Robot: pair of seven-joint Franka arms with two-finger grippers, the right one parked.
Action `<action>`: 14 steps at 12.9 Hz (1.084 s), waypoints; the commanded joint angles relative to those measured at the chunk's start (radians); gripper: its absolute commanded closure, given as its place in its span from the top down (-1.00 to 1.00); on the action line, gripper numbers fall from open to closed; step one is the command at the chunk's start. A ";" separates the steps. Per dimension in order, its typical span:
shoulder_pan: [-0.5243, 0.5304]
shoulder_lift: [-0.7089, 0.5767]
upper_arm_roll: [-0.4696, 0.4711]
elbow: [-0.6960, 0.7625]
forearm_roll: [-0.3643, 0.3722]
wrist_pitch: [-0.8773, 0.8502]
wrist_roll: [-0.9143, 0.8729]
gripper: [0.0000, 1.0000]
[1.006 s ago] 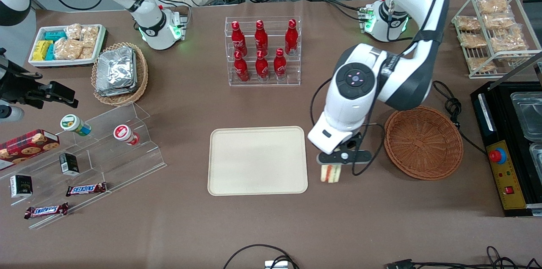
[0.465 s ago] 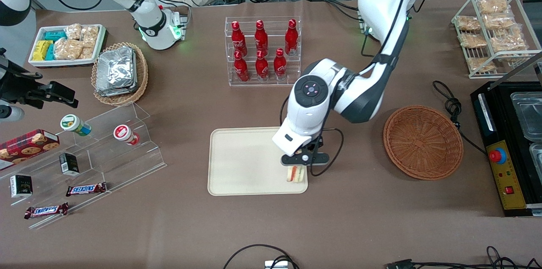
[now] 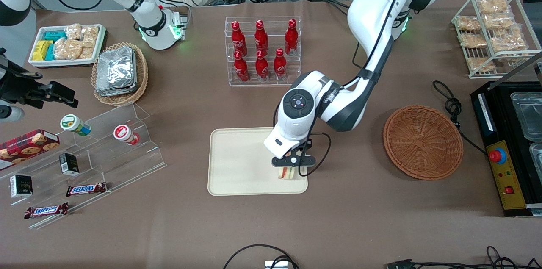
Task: Place sandwich from basket to tray
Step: 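Carry the held sandwich over the cream tray, then lower the sandwich onto the tray and open the left gripper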
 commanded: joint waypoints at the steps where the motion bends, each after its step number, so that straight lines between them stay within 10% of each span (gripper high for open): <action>1: -0.010 0.069 -0.006 0.045 -0.008 0.046 -0.013 -0.61; 11: -0.021 0.149 -0.003 0.048 0.005 0.102 -0.021 -0.61; 14: -0.021 0.150 -0.003 0.045 0.007 0.102 -0.021 -0.25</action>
